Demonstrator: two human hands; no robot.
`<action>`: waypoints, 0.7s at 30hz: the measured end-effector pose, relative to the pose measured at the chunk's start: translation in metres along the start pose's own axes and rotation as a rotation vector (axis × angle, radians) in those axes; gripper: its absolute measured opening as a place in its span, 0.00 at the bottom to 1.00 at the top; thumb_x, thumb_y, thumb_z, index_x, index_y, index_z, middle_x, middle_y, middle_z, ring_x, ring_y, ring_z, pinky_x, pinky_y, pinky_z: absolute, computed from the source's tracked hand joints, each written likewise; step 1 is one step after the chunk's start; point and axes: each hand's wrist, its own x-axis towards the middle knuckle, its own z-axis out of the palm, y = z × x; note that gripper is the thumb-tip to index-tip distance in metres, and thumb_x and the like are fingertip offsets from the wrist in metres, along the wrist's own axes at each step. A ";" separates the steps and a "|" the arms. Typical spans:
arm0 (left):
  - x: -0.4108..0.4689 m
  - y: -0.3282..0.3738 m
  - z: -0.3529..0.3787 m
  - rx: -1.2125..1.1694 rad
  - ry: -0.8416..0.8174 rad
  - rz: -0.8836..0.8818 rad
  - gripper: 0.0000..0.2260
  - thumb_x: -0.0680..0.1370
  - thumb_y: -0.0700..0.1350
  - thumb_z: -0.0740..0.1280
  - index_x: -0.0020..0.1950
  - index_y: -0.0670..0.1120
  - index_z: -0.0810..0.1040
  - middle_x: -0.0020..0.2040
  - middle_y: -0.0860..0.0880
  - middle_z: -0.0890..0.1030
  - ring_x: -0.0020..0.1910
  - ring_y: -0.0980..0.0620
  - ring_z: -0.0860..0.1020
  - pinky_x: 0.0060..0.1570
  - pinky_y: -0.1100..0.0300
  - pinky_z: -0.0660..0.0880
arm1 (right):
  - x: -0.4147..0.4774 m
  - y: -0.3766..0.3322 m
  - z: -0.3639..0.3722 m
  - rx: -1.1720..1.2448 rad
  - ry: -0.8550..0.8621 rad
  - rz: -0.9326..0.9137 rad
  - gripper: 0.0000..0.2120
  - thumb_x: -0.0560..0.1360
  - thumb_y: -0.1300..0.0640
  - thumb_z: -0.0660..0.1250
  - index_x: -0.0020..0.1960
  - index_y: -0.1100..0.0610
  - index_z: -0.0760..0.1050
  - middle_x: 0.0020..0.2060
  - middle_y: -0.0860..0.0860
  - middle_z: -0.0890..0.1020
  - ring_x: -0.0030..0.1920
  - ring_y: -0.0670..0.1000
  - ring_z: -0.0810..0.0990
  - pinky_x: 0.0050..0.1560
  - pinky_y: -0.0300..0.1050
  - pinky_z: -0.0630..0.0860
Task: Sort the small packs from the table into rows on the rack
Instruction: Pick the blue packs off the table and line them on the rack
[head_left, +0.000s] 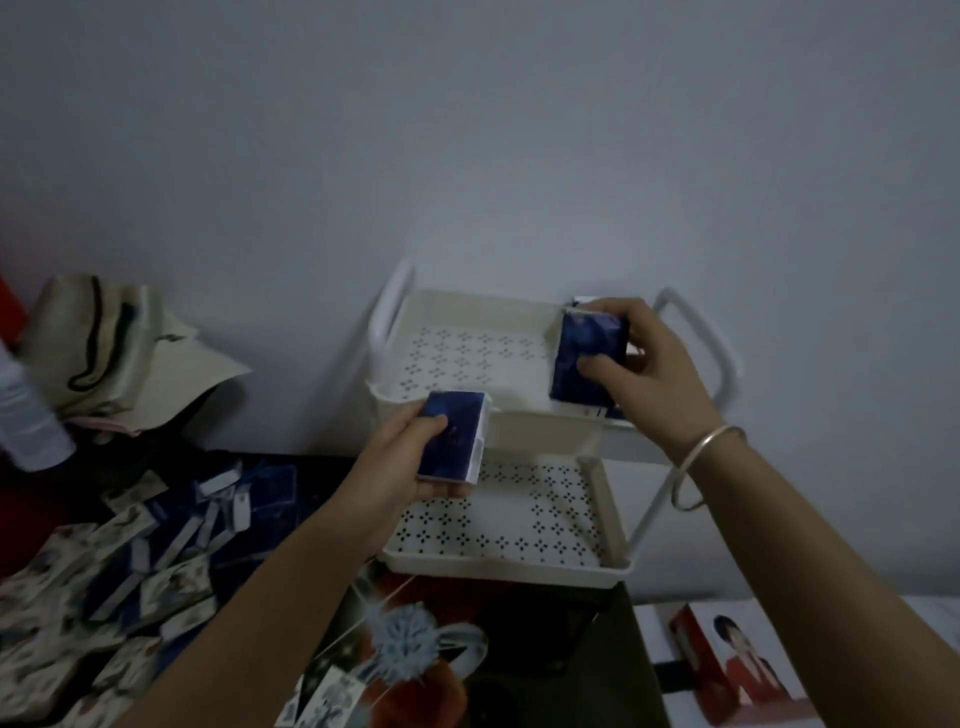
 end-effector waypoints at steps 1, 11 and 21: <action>0.004 0.004 0.005 0.010 -0.002 0.013 0.12 0.82 0.42 0.58 0.62 0.47 0.77 0.53 0.44 0.81 0.46 0.46 0.80 0.34 0.54 0.81 | 0.009 0.002 -0.005 0.014 0.050 0.003 0.16 0.70 0.66 0.66 0.54 0.50 0.73 0.48 0.46 0.80 0.45 0.48 0.80 0.44 0.43 0.80; 0.042 0.036 0.045 0.010 -0.117 -0.024 0.32 0.61 0.58 0.77 0.59 0.48 0.72 0.39 0.50 0.75 0.28 0.56 0.72 0.20 0.66 0.64 | 0.058 0.046 0.000 -0.477 -0.215 0.020 0.15 0.69 0.55 0.74 0.47 0.50 0.68 0.45 0.46 0.78 0.46 0.50 0.77 0.45 0.44 0.73; 0.076 0.047 0.050 -0.356 -0.254 -0.167 0.23 0.76 0.56 0.60 0.61 0.41 0.78 0.48 0.44 0.83 0.43 0.48 0.81 0.46 0.55 0.79 | 0.049 0.059 -0.009 -0.567 -0.468 -0.017 0.07 0.71 0.49 0.70 0.40 0.49 0.72 0.39 0.43 0.79 0.42 0.46 0.77 0.45 0.42 0.74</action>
